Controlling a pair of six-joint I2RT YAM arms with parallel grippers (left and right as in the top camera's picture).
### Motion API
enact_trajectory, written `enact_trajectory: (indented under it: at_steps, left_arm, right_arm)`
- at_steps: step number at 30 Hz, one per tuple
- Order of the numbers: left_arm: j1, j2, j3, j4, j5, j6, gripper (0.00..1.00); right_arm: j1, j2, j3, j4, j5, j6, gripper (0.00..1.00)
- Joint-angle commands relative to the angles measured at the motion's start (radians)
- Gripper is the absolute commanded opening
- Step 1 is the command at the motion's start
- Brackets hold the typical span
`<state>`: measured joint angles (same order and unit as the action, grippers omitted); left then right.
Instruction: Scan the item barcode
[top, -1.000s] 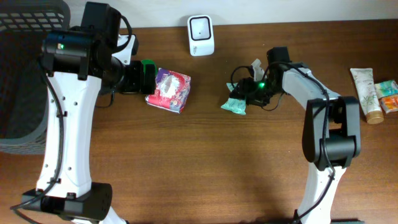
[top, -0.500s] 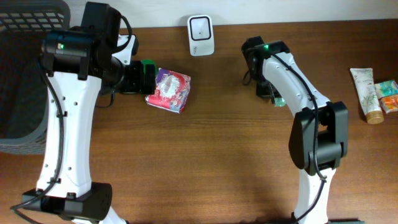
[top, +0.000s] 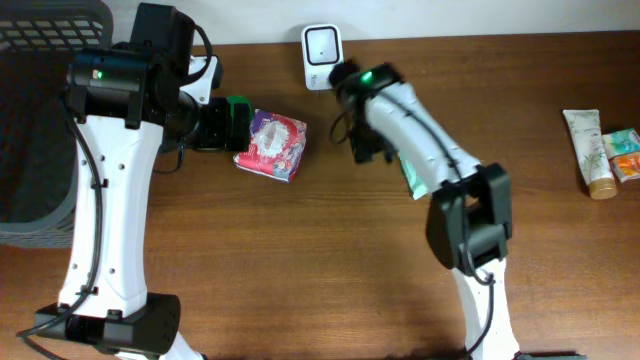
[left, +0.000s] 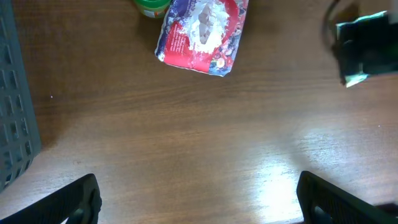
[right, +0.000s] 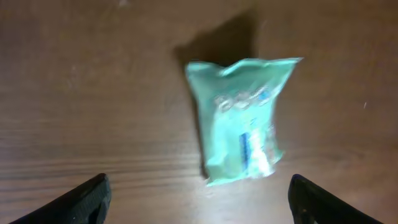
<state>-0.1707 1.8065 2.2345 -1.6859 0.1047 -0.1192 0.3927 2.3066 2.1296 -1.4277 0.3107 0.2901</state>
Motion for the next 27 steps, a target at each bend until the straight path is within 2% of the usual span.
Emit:
enact_trajectory:
  at_steps: [1, 2, 3, 6, 8, 11, 14, 16, 19, 20, 22, 24, 27]
  left_arm:
    - [-0.003, -0.015, 0.002, 0.001, 0.003, 0.016, 0.99]
    - [-0.003, -0.015, 0.002, 0.001, 0.003, 0.016, 0.99]
    - [-0.003, -0.015, 0.002, 0.001, 0.003, 0.016, 0.99]
    - [-0.003, -0.015, 0.002, 0.001, 0.003, 0.016, 0.99]
    - [-0.003, -0.015, 0.002, 0.001, 0.003, 0.016, 0.99]
    - [-0.003, -0.015, 0.002, 0.001, 0.003, 0.016, 0.99]
    - [-0.003, -0.015, 0.002, 0.001, 0.003, 0.016, 0.99]
    - [-0.003, -0.015, 0.002, 0.001, 0.003, 0.016, 0.99]
    - [-0.003, -0.015, 0.002, 0.001, 0.003, 0.016, 0.99]
    - [-0.003, -0.015, 0.002, 0.001, 0.003, 0.016, 0.99]
    - [-0.003, -0.015, 0.002, 0.001, 0.003, 0.016, 0.99]
    - [-0.003, -0.015, 0.002, 0.001, 0.003, 0.016, 0.99]
    - [-0.003, -0.015, 0.002, 0.001, 0.003, 0.016, 0.99]
  right_arm:
    - [-0.167, -0.003, 0.005, -0.012, -0.284, -0.34, 0.85]
    - [-0.222, -0.003, -0.027, 0.015, -0.37, -0.4, 0.8]
    - [-0.26, -0.003, -0.063, 0.043, -0.375, -0.414, 0.75]
    - [-0.303, -0.003, -0.154, 0.132, -0.39, -0.414, 0.72]
    - [-0.294, -0.003, -0.189, 0.168, -0.39, -0.414, 0.54]
    - [-0.295, -0.003, -0.283, 0.235, -0.386, -0.414, 0.53]
    - [-0.28, -0.006, -0.307, 0.253, -0.39, -0.333, 0.19]
    - [-0.252, -0.006, -0.22, 0.237, -0.389, -0.316, 0.17]
    - [-0.203, -0.006, 0.054, 0.267, -0.391, -0.246, 0.16]
    - [-0.189, -0.006, 0.123, 0.362, -0.417, -0.217, 0.16]
    - [-0.163, -0.005, 0.131, 0.601, -0.512, -0.139, 0.16]
    - [-0.125, 0.023, 0.127, 0.855, -0.514, -0.059, 0.16]
    - [-0.07, 0.093, 0.127, 1.026, -0.509, -0.045, 0.16]
